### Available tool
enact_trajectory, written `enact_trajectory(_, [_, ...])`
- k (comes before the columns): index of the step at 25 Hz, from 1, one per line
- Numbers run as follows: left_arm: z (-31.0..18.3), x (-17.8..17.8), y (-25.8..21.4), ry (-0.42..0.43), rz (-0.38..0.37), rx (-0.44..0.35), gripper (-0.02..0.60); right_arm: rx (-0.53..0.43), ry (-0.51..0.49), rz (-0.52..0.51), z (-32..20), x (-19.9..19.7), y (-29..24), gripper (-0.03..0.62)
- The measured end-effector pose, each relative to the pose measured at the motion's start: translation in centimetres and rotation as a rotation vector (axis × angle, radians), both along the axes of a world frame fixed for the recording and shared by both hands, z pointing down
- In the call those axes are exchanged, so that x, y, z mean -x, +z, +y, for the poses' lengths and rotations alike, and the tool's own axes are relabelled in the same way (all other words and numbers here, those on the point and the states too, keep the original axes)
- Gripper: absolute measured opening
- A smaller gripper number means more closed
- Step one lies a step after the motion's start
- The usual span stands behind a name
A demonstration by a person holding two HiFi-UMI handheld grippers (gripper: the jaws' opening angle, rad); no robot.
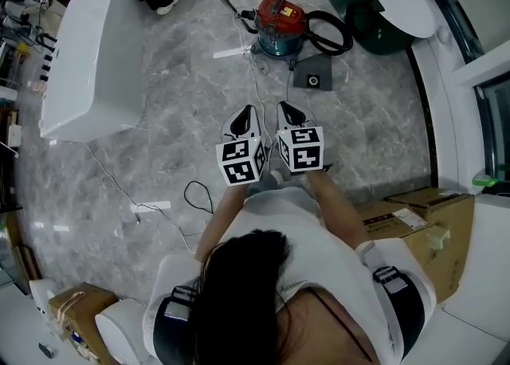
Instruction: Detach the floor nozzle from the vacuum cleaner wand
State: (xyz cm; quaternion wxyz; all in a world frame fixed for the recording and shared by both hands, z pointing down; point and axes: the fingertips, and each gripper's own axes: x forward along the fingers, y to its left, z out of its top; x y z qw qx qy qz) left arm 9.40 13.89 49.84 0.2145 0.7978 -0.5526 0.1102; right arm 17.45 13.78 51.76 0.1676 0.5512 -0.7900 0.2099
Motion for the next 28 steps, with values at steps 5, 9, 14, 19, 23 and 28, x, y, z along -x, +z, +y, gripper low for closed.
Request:
enact_trajectory(5, [0.7, -0.2, 0.3, 0.008, -0.011, 0.013, 0.005, 0.01, -0.002, -0.002, 0.8, 0.0, 0.4, 0.015])
enact_trajectory(9, [1.1, 0.0, 0.0, 0.002, -0.015, 0.01, 0.005, 0.01, -0.004, -0.003, 1.2, 0.1, 0.3, 0.015])
enact_trajectory(14, [1.2, 0.1, 0.5, 0.003, -0.021, 0.021, 0.005, 0.018, -0.038, -0.029, 1.5, 0.8, 0.7, 0.015])
enact_trajectory(19, [1.3, 0.1, 0.8, 0.009, -0.027, 0.026, 0.005, 0.025, -0.031, -0.022, 1.5, 0.7, 0.9, 0.015])
enact_trajectory(23, [1.0, 0.3, 0.9, 0.008, -0.025, 0.028, 0.005, 0.035, -0.027, -0.016, 1.3, 1.0, 1.2, 0.015])
enact_trajectory(28, [0.5, 1.0, 1.2, 0.005, -0.015, 0.022, 0.005, 0.031, -0.029, -0.005, 0.7, 1.9, 1.6, 0.015])
